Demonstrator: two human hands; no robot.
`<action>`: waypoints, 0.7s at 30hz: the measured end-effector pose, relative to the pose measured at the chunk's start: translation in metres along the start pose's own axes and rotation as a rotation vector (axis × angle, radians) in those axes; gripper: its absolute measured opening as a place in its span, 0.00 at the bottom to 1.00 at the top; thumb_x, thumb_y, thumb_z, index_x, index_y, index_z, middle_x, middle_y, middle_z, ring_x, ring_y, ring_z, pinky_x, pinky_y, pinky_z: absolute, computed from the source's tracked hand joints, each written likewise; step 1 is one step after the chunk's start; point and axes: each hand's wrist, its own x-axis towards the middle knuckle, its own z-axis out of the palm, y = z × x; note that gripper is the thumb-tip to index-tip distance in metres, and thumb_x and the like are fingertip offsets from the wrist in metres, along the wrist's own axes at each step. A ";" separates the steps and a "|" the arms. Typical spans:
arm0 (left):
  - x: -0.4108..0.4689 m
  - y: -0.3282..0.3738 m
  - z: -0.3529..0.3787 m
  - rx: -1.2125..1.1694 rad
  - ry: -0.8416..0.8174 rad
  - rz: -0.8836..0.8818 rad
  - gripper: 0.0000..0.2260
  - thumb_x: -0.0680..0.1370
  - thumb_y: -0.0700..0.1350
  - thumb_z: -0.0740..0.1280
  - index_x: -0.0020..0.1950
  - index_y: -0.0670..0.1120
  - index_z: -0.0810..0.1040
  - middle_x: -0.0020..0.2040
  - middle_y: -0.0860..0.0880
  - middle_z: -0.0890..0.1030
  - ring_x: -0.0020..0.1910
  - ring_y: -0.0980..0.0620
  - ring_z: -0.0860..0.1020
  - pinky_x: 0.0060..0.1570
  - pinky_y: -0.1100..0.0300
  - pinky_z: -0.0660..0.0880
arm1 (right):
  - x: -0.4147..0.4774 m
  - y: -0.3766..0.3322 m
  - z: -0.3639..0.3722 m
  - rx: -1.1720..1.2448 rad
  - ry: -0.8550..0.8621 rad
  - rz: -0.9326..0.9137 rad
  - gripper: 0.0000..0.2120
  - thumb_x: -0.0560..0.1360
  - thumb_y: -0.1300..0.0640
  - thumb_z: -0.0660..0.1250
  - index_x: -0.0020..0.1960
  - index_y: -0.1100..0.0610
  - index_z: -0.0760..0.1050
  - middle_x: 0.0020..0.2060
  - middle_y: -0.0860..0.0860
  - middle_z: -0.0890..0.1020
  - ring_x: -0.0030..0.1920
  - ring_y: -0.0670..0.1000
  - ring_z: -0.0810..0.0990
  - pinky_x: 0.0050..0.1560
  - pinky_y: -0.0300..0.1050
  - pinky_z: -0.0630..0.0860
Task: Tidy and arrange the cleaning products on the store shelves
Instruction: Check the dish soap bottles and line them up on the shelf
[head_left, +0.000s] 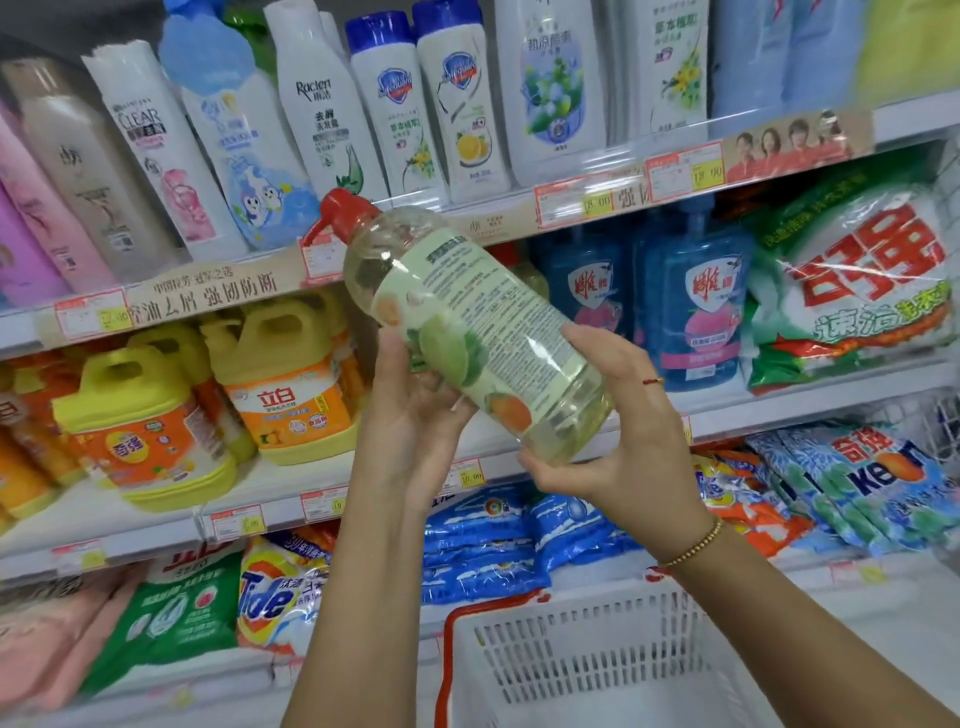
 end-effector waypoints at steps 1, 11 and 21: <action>0.000 -0.002 -0.001 -0.025 -0.006 0.000 0.43 0.62 0.61 0.75 0.68 0.37 0.70 0.61 0.43 0.80 0.64 0.43 0.76 0.60 0.46 0.76 | -0.001 -0.005 0.002 0.121 -0.014 0.076 0.40 0.60 0.48 0.76 0.69 0.42 0.64 0.66 0.46 0.70 0.65 0.41 0.70 0.60 0.35 0.71; 0.005 0.005 -0.027 -0.016 0.003 -0.085 0.52 0.53 0.53 0.84 0.73 0.45 0.66 0.60 0.44 0.81 0.59 0.47 0.80 0.49 0.55 0.80 | 0.001 0.002 0.005 1.300 -0.240 0.784 0.42 0.54 0.38 0.80 0.64 0.48 0.73 0.60 0.60 0.78 0.54 0.64 0.80 0.44 0.58 0.80; -0.005 0.021 -0.031 -0.045 -0.166 -0.094 0.29 0.53 0.53 0.84 0.52 0.46 0.85 0.56 0.45 0.83 0.57 0.47 0.81 0.48 0.49 0.80 | -0.014 -0.033 -0.007 1.435 -0.560 0.929 0.43 0.62 0.30 0.70 0.68 0.53 0.69 0.60 0.63 0.78 0.48 0.64 0.83 0.39 0.48 0.83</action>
